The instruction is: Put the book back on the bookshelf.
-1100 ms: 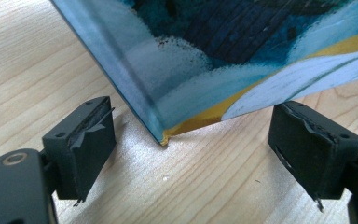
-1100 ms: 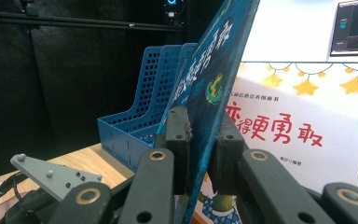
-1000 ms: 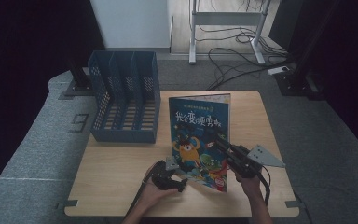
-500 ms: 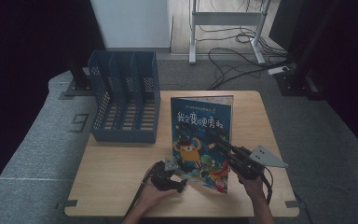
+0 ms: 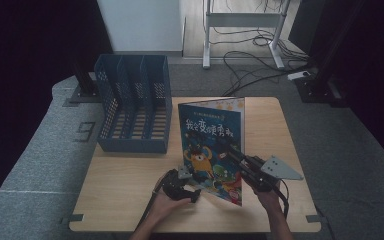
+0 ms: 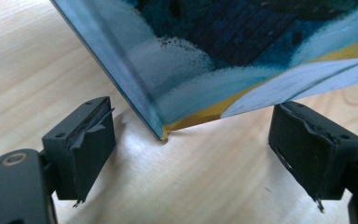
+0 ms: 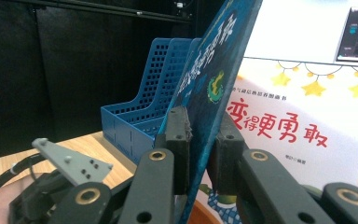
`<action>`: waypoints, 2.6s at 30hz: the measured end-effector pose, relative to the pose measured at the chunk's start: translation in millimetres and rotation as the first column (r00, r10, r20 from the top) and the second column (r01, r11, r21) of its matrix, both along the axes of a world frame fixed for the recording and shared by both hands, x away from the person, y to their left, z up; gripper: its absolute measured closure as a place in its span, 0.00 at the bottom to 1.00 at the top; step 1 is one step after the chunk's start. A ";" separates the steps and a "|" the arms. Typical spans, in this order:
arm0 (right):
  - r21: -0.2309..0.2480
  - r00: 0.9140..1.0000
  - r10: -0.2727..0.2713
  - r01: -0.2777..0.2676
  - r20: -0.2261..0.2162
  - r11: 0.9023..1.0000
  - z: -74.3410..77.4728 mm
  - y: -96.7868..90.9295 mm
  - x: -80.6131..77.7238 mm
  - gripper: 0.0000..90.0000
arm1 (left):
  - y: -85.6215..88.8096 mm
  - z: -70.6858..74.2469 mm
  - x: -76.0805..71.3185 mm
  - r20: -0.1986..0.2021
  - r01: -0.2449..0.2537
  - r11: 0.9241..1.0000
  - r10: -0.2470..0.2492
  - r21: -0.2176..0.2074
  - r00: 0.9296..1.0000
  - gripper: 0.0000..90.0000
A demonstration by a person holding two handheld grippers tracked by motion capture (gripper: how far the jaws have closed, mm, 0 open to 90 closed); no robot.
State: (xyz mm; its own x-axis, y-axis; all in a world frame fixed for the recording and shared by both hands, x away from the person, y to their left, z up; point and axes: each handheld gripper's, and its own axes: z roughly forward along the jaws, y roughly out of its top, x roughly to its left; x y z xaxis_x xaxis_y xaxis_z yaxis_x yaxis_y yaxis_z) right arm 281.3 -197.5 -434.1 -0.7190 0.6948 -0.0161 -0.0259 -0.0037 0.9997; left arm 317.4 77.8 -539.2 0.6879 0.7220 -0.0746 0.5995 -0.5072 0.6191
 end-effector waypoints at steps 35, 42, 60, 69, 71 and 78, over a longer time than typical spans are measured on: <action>-0.017 0.999 0.032 -0.032 -0.017 0.999 -8.5 -14.4 -8.2 0.88 | 28.8 41.4 -1.7 0.187 -0.015 0.974 0.058 -0.224 0.981 0.17; -0.022 0.999 0.023 -0.024 -0.033 0.999 -11.7 -20.1 -8.0 0.86 | 30.0 57.0 12.0 0.192 -0.007 0.967 0.057 -0.256 0.980 0.17; -0.034 0.999 0.025 -0.026 -0.033 0.999 -13.5 -23.6 -9.5 0.86 | 23.6 81.3 27.3 0.237 0.057 0.961 0.008 -0.269 0.972 0.18; -0.043 0.999 0.017 -0.019 -0.046 0.999 -16.0 -28.0 -8.3 0.84 | 23.5 90.6 31.2 0.282 0.067 0.949 0.024 -0.308 0.959 0.24; -0.047 0.999 0.017 -0.019 -0.045 0.999 -16.4 -28.7 -7.8 0.83 | 22.8 92.0 30.4 0.291 0.069 0.950 0.024 -0.305 0.957 0.25; -0.043 0.998 0.012 -0.014 -0.055 0.999 -18.4 -30.7 -6.3 0.82 | 22.3 95.0 31.5 0.285 0.075 0.950 0.015 -0.303 0.958 0.26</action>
State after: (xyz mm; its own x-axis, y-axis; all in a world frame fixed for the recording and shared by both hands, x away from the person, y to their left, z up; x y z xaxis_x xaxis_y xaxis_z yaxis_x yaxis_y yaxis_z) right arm 274.9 -228.2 -452.5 -0.7286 0.6849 -0.0070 0.0282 0.0402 0.9988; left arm 348.9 100.1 -444.1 0.7341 0.6731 -0.0900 0.3656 -0.2801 0.8876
